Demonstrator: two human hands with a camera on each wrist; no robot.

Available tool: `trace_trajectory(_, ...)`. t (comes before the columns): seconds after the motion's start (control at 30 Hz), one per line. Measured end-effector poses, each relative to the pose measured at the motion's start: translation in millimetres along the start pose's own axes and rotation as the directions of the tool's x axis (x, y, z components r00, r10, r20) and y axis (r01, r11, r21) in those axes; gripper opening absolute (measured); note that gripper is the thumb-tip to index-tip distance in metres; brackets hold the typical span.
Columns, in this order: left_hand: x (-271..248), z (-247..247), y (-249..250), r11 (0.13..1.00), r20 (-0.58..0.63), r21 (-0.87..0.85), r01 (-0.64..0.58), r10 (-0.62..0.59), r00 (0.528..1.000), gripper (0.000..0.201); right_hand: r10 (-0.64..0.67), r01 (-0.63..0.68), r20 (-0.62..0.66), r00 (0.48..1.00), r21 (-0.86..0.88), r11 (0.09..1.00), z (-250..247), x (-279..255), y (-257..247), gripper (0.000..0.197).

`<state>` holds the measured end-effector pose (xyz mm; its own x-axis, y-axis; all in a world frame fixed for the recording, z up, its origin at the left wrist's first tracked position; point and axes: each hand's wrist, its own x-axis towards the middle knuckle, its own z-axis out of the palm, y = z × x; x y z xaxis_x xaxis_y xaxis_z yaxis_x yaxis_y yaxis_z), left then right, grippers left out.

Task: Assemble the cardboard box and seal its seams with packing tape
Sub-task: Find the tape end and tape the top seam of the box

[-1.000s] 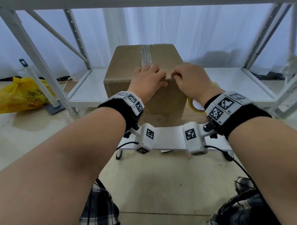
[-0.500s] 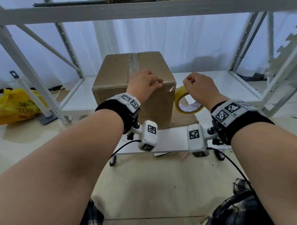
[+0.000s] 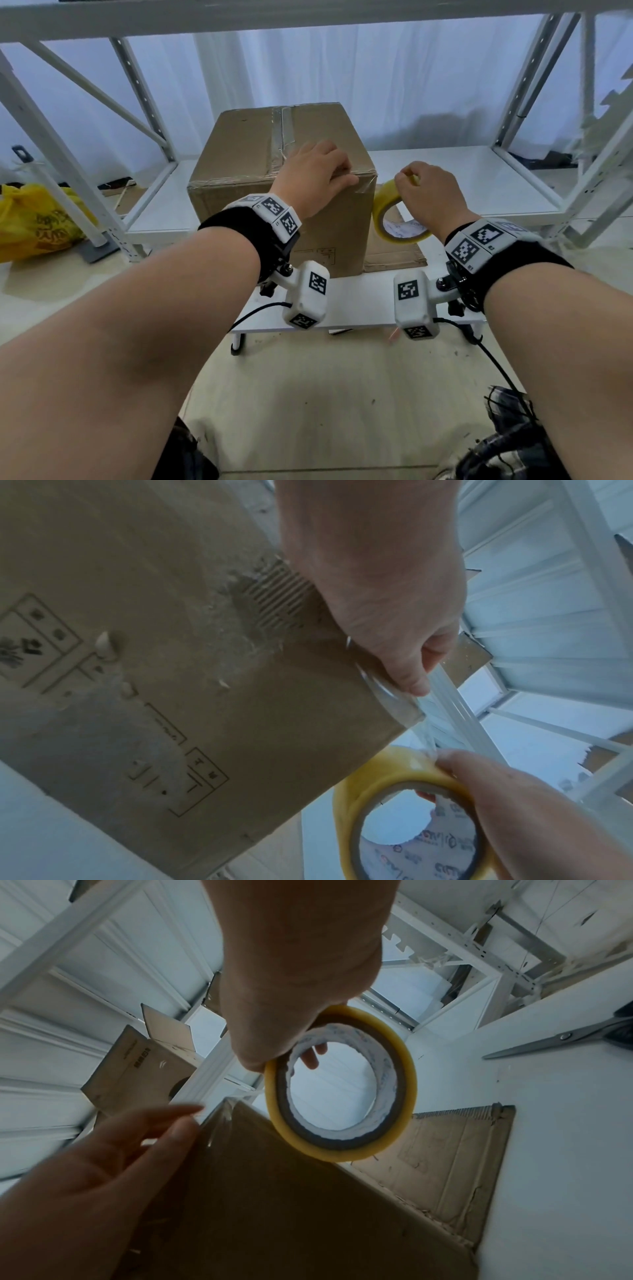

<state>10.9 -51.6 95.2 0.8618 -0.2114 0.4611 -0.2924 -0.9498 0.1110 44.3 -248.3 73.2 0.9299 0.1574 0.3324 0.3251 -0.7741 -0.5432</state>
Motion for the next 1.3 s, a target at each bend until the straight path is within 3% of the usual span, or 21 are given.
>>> trace_trajectory(0.4,3,14,-1,0.986,-0.014,0.125,-0.108,0.111,0.994,0.038,0.037,-0.036,-0.008,0.999,0.096,0.995,1,5,11,0.021)
trace_trajectory(0.57,15,4,9,0.992,0.108,0.111,-0.063,0.051,0.993,0.04,0.058,-0.055,-0.01,0.998,0.185,0.981,3,9,13,0.017)
trace_trajectory(0.7,31,-1,12,0.988,0.244,0.084,-0.13,0.106,0.964,0.039,0.033,-0.031,-0.007,0.999,0.204,0.978,4,12,16,0.015)
trace_trajectory(0.93,28,4,10,0.986,0.214,0.061,-0.157,0.141,0.967,0.036,0.023,0.008,-0.092,0.995,0.32,0.947,8,8,19,0.015)
trace_trajectory(1.17,27,4,12,0.989,0.199,0.016,-0.15,0.144,0.969,0.036,0.032,-0.036,0.072,0.997,0.056,0.998,-5,14,15,0.016)
trace_trajectory(1.3,26,3,13,0.988,0.216,0.026,-0.15,0.141,0.966,0.037,0.013,0.014,0.177,0.984,-0.151,0.988,7,5,16,0.017)
